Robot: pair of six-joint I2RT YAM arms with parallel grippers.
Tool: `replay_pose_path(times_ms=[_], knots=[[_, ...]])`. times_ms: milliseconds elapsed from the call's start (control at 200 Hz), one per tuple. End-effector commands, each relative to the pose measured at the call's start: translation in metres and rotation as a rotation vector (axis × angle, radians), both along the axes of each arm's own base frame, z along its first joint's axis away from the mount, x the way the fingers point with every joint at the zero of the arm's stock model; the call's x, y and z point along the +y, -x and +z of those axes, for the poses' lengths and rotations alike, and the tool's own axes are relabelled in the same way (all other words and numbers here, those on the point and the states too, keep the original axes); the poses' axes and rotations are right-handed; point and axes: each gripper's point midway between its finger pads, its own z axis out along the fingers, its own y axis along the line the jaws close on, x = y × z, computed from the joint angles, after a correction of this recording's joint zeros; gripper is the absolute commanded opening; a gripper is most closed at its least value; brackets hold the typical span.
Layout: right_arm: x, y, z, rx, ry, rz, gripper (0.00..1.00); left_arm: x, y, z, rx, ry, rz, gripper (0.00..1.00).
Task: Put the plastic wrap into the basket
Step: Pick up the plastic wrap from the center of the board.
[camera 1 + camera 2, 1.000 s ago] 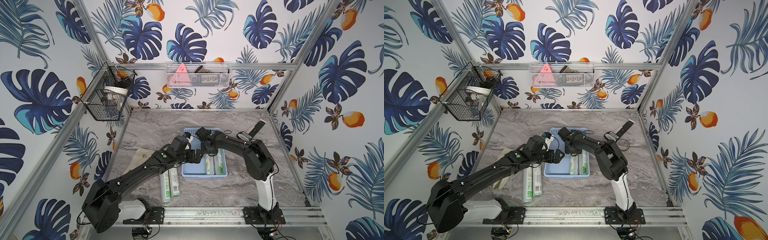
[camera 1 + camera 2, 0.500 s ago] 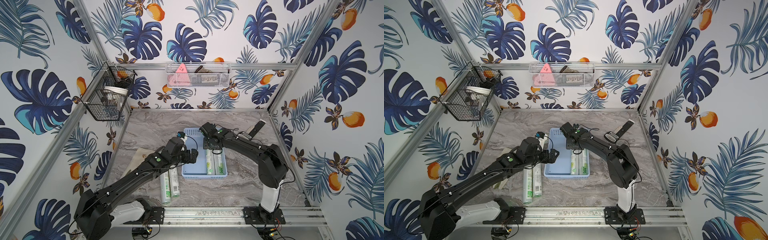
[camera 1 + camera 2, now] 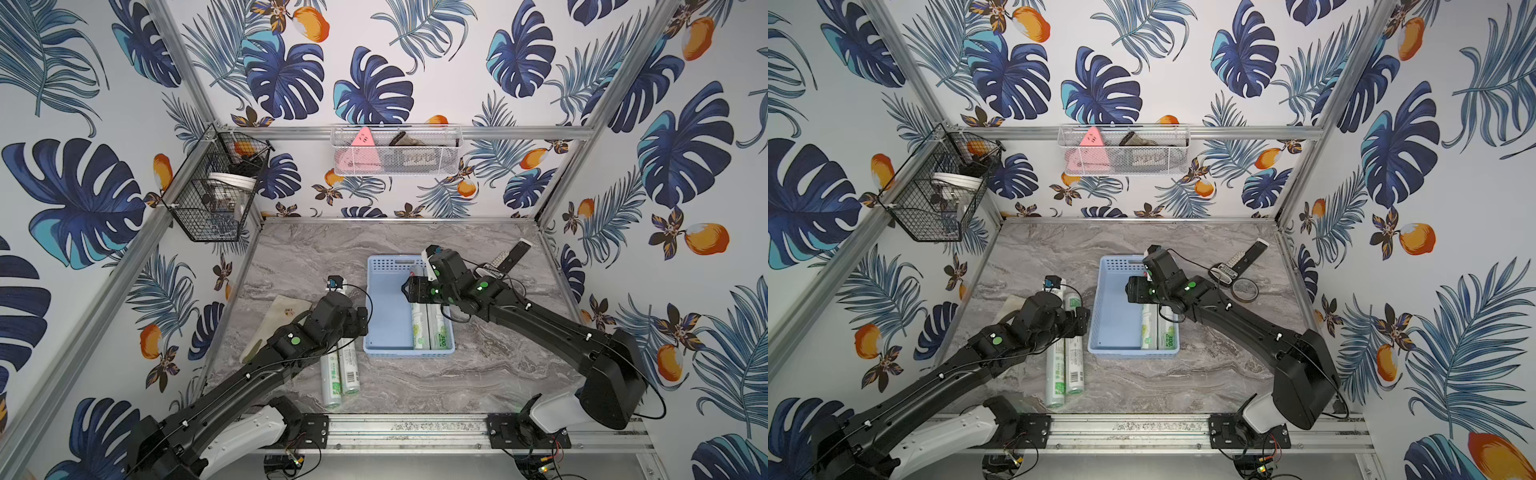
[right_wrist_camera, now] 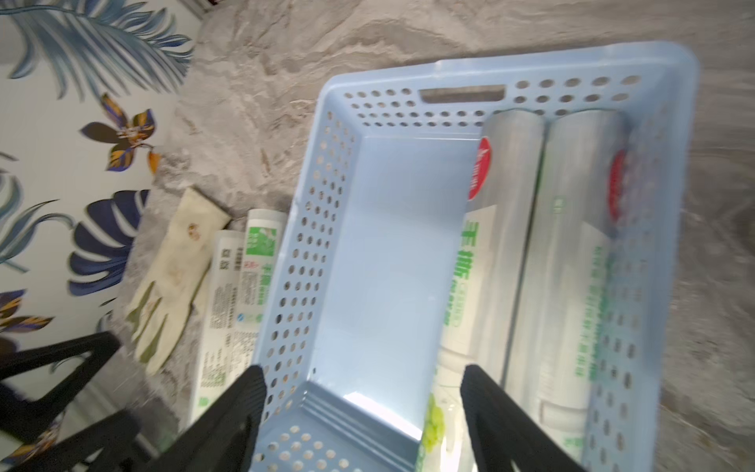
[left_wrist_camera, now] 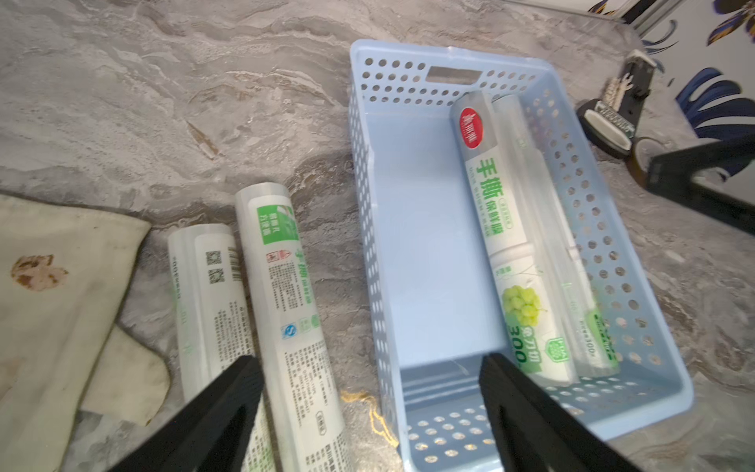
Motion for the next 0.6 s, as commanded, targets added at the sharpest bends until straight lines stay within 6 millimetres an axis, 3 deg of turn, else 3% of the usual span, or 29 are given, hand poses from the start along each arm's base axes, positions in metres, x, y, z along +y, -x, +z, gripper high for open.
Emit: replay_pose_path(times_ms=[0,135,320,470,595], knots=[[0.035,0.014,0.026,-0.024,-0.180,0.173,0.80,0.013,0.004,-0.015,0.056,-0.044,0.074,0.82],[0.050,0.023,0.022,0.022,-0.226,0.232,0.82,0.005,0.008,-0.036,0.156,-0.038,0.065,0.69],[0.058,0.024,0.013,0.027,-0.216,0.234,0.84,0.010,0.011,-0.058,0.235,-0.076,0.118,0.64],[0.052,0.018,0.011,0.008,-0.189,0.186,0.86,0.024,0.010,-0.068,0.262,-0.150,0.188,0.57],[0.049,0.021,0.006,0.008,-0.185,0.191,0.87,0.020,0.008,-0.079,0.290,-0.163,0.176,0.56]])
